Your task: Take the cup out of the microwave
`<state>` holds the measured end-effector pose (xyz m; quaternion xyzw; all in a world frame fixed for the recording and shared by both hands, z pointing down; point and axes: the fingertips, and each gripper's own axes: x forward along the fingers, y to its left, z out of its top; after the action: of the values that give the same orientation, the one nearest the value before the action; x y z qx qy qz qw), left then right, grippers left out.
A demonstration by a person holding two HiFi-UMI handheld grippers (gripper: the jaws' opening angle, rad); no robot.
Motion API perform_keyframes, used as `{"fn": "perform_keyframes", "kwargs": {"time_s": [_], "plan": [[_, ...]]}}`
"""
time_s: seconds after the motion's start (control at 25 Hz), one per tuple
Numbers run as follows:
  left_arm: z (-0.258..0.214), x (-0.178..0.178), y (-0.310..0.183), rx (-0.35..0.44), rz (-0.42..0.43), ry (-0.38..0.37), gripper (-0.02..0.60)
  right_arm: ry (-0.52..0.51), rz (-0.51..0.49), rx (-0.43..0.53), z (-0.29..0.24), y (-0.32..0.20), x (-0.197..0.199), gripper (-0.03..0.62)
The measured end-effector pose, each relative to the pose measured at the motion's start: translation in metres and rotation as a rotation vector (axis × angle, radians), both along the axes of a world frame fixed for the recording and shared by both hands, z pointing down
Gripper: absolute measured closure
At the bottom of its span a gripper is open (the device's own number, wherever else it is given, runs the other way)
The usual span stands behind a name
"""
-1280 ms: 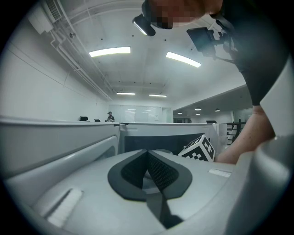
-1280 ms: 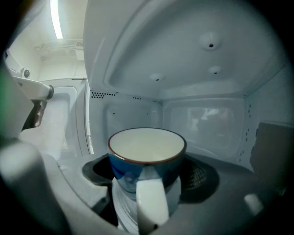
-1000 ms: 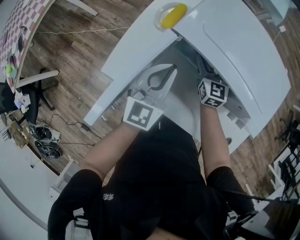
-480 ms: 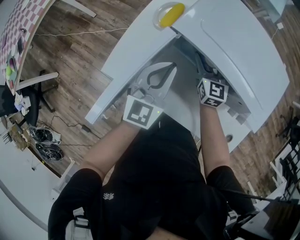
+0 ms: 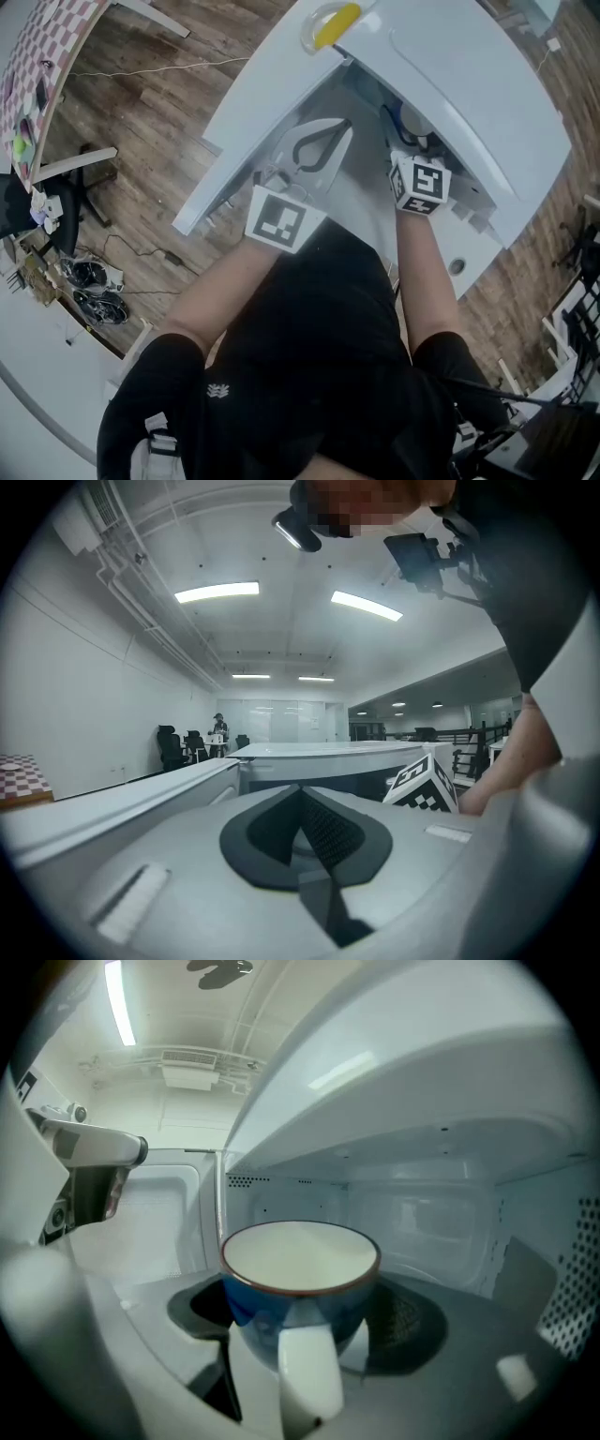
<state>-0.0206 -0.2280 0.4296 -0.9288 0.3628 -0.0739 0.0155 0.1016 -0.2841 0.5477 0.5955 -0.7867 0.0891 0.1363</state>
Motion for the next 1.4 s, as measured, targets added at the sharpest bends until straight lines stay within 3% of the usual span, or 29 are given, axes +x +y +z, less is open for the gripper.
{"fn": "perform_keyframes", "kwargs": {"time_s": [0.32,1.4], "plan": [[-0.01,0.004,0.014,0.024,0.021,-0.039,0.581,-0.011,-0.05,-0.015,-0.007,0.021,-0.016,0.197],[-0.065,-0.029,0.056,0.068,-0.042,0.023,0.581,0.01,-0.114,0.028,-0.065,0.088,-0.032,0.197]]}}
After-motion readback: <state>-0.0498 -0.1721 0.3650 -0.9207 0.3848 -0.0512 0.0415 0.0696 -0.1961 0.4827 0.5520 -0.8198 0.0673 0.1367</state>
